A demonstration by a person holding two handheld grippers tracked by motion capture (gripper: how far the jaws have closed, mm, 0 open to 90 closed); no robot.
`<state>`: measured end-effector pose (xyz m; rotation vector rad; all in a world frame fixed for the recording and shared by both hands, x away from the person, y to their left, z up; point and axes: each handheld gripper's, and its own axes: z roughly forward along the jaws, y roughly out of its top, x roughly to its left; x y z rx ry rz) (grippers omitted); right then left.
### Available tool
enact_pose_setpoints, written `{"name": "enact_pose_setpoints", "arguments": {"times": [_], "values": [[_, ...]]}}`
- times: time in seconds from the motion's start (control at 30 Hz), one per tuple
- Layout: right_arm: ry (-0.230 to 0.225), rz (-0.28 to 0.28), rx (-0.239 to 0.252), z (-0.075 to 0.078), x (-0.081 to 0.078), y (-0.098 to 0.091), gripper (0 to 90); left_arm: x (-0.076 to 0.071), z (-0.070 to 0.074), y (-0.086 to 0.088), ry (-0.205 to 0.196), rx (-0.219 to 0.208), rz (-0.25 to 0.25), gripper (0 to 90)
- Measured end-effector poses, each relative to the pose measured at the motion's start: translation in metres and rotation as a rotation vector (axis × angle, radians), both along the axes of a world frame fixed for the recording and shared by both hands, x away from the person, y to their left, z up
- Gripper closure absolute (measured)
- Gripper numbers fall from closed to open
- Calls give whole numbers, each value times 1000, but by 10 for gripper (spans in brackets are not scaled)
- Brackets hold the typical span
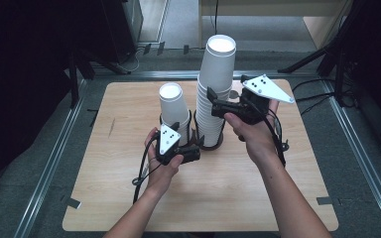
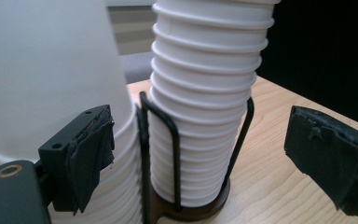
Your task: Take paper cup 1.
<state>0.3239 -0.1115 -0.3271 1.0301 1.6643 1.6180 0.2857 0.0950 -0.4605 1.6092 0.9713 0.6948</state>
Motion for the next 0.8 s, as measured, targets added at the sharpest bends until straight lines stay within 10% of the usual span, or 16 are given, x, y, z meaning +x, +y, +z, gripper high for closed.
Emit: {"name": "enact_pose_setpoints", "arguments": {"times": [0.8], "values": [[17, 2, 34, 0, 14, 1, 0, 29, 13, -40, -17, -28, 50, 82]]}}
